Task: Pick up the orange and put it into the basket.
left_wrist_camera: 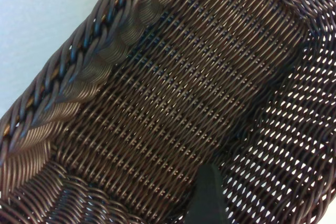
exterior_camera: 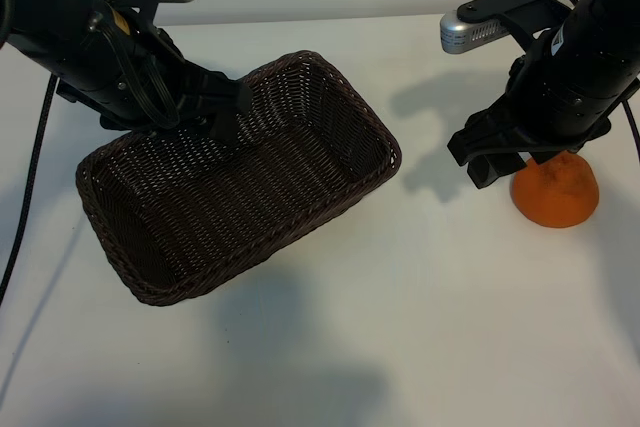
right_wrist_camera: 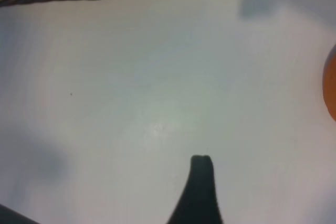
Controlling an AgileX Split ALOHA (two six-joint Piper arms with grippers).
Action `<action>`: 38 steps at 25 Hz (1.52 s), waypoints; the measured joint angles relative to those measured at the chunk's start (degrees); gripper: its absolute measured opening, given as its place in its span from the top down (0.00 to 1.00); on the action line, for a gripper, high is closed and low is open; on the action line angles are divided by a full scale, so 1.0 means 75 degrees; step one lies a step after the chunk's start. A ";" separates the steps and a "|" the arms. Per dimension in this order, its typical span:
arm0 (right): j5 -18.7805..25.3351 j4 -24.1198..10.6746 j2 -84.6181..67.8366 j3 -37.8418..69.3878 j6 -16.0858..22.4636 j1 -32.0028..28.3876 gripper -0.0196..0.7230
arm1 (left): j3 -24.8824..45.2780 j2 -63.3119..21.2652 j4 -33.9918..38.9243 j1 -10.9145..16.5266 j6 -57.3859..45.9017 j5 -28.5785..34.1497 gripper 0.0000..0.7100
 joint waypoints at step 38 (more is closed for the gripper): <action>-0.0063 0.0000 0.0000 0.0000 0.0000 0.0000 0.17 | 0.0000 -0.0178 0.0966 0.0000 -0.1300 -0.0041 0.17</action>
